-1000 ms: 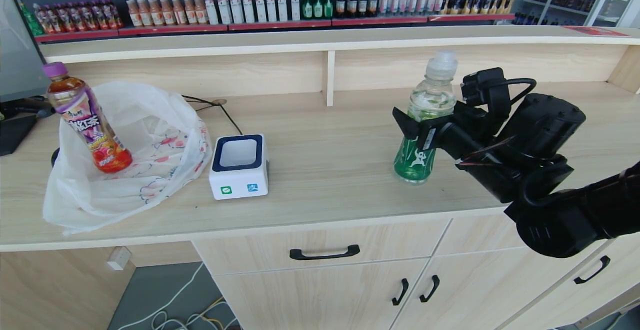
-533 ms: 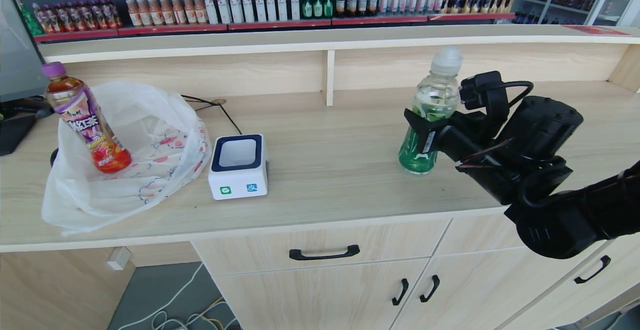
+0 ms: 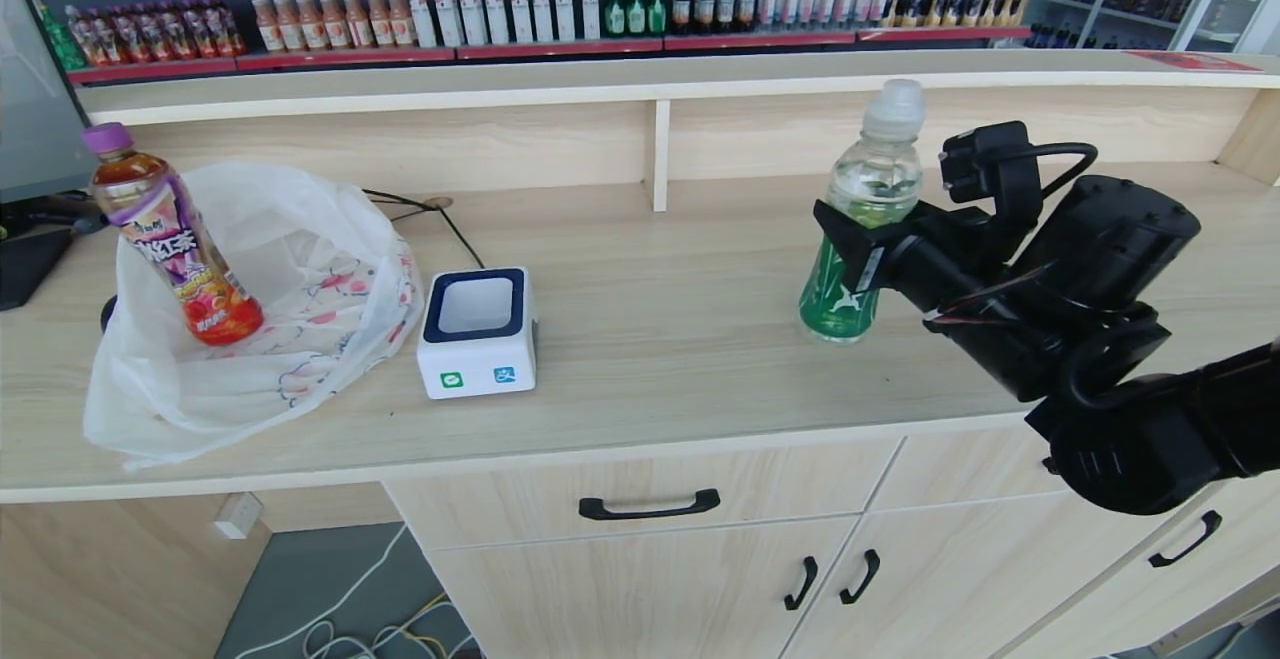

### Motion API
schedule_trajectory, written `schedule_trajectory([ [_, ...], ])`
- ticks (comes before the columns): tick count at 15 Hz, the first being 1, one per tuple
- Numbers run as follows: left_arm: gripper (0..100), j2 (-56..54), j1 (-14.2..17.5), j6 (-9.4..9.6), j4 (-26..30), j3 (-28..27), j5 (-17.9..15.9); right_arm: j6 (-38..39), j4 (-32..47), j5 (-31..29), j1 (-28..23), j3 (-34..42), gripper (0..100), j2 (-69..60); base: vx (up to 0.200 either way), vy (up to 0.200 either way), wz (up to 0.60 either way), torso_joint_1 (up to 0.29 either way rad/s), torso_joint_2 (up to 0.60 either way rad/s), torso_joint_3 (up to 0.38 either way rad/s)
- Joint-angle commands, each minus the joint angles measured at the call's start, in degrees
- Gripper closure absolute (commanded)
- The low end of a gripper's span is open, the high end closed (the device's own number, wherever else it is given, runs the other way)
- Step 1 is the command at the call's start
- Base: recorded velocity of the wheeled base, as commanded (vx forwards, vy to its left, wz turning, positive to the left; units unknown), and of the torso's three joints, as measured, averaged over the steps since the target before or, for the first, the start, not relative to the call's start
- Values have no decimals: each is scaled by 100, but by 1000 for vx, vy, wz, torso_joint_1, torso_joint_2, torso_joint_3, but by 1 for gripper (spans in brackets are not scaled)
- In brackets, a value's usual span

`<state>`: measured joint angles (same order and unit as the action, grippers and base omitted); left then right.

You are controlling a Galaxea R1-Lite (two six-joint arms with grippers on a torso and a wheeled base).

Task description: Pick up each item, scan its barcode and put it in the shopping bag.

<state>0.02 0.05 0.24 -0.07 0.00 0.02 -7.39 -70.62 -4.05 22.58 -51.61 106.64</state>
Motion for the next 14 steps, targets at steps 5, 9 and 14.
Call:
schedule_trajectory([
  [5,0,-2,4,2,-1,0,6,-8,31,-8,71,37,100,-539,0,0,0,0,0,0],
  [9,0,-2,4,2,-1,0,6,-8,31,-8,142,371,100,-1032,0,0,0,0,0,0],
  [14,0,-2,4,2,-1,0,-2,-52,4,-35,353,1532,100,-2121,0,0,0,0,0,0],
])
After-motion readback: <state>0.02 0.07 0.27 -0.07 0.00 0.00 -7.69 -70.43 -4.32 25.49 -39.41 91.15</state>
